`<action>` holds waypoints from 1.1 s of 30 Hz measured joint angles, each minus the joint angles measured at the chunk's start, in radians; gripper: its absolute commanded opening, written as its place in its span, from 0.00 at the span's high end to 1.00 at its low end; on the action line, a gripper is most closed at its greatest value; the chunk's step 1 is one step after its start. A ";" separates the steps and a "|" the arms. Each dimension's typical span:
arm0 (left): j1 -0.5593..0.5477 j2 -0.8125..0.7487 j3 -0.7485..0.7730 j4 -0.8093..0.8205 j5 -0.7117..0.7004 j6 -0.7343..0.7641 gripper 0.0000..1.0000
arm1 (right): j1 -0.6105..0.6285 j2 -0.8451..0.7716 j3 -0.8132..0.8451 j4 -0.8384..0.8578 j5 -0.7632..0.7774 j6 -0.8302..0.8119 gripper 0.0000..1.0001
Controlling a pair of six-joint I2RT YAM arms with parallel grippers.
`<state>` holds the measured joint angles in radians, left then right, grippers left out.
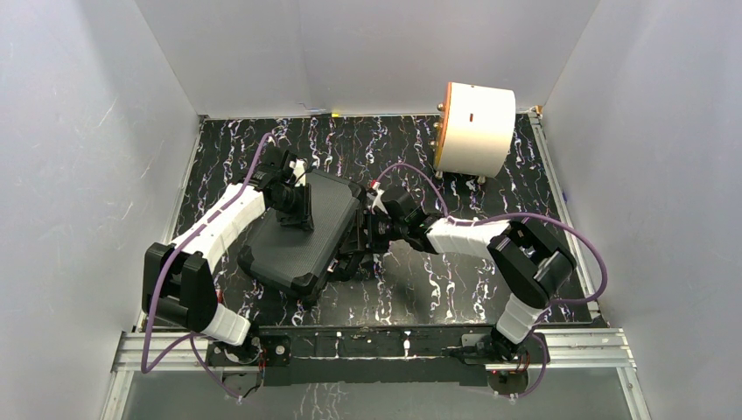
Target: Pack up texas hold em set
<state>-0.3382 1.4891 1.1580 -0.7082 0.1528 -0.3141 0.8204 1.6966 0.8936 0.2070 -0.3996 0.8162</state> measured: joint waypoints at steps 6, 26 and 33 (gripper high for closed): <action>0.000 0.002 0.001 0.000 0.001 0.000 0.73 | 0.000 0.000 0.001 0.018 0.001 -0.005 0.40; 0.000 0.002 0.002 -0.002 0.000 0.007 0.72 | -0.006 0.072 0.068 0.099 -0.035 -0.043 0.45; -0.006 0.004 0.016 -0.010 0.007 0.006 0.52 | 0.000 0.020 0.065 0.071 0.007 -0.071 0.42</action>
<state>-0.3447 1.4929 1.1744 -0.7181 0.1596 -0.3080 0.8204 1.7164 0.9585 0.2775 -0.3927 0.7452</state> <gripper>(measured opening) 0.379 0.568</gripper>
